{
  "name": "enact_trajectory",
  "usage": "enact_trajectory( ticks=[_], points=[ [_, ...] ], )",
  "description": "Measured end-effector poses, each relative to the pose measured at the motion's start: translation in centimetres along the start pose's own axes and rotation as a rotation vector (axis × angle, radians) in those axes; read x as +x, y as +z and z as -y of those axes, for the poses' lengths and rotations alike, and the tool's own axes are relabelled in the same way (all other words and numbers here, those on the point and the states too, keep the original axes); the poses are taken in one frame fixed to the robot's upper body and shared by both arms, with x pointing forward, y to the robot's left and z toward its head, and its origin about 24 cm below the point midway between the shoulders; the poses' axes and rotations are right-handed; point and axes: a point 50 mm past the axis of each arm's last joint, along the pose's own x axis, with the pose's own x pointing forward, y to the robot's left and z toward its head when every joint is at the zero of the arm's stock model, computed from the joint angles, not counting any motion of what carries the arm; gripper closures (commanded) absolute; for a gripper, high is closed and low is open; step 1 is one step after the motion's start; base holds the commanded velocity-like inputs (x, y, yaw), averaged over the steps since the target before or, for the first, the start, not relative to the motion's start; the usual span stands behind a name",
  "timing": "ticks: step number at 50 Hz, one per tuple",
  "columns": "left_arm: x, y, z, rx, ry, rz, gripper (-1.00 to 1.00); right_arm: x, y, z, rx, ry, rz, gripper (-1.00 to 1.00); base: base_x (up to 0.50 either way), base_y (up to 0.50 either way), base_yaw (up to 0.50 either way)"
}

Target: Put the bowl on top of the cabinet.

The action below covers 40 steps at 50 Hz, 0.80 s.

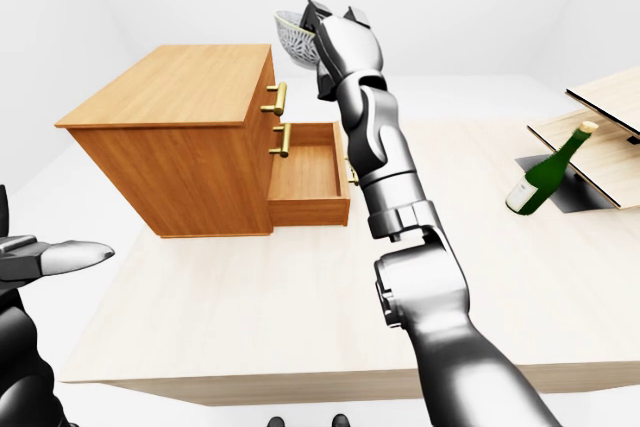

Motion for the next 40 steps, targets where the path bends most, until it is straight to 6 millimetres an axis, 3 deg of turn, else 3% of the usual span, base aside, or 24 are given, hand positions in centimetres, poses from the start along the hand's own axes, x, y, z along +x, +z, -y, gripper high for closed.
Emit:
enact_trajectory(
  ticks=[40],
  points=[
    [0.0, 0.1, 0.0, -0.005, 0.001, 0.003, -1.00, 1.6, 5.0, -0.3, 0.014, 0.029, 0.090, 1.00, 0.00, 0.00, 0.00]
  ],
)
